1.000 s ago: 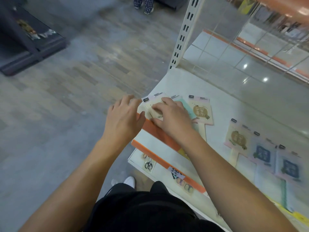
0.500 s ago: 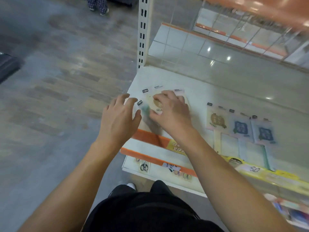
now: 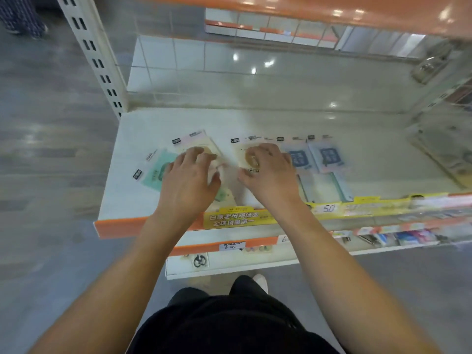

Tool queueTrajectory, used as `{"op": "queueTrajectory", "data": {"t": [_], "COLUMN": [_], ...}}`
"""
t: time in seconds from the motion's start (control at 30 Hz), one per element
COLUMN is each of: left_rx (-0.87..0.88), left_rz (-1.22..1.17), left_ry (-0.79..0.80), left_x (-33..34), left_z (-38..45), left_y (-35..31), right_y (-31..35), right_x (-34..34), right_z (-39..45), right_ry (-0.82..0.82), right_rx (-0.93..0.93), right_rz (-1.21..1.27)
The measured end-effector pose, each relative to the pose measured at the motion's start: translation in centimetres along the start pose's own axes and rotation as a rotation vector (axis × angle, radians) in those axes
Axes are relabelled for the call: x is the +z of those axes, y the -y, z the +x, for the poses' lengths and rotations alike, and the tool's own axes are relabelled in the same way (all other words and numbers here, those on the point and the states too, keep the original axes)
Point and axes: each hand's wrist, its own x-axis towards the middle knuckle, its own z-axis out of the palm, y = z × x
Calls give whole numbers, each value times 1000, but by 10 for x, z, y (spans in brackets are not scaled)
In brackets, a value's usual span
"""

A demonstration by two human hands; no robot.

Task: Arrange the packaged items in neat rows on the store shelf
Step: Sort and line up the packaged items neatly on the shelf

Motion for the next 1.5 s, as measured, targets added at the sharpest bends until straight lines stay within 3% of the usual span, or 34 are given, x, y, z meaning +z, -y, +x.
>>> {"op": "queueTrajectory", "data": {"t": [0.53,1.03,1.3,1.5], "left_rx": [-19,-212,-182,-118], "left_rz": [116,150,156,111], "left_ry": [81,25,52,54], "left_x": [46,71,67,65], "left_z": [38,42,40,56], "left_y": [-94,-137,-124,-138], "right_y": [-88,-116,-111,-123], "right_x": [-34,-26,-30,-57], "right_z": [46,50,47,56], "right_ry": [118,102,127,157], "right_rx": [88,-148,-135,-147], "right_rz": [-39,-126,-169,-15]}}
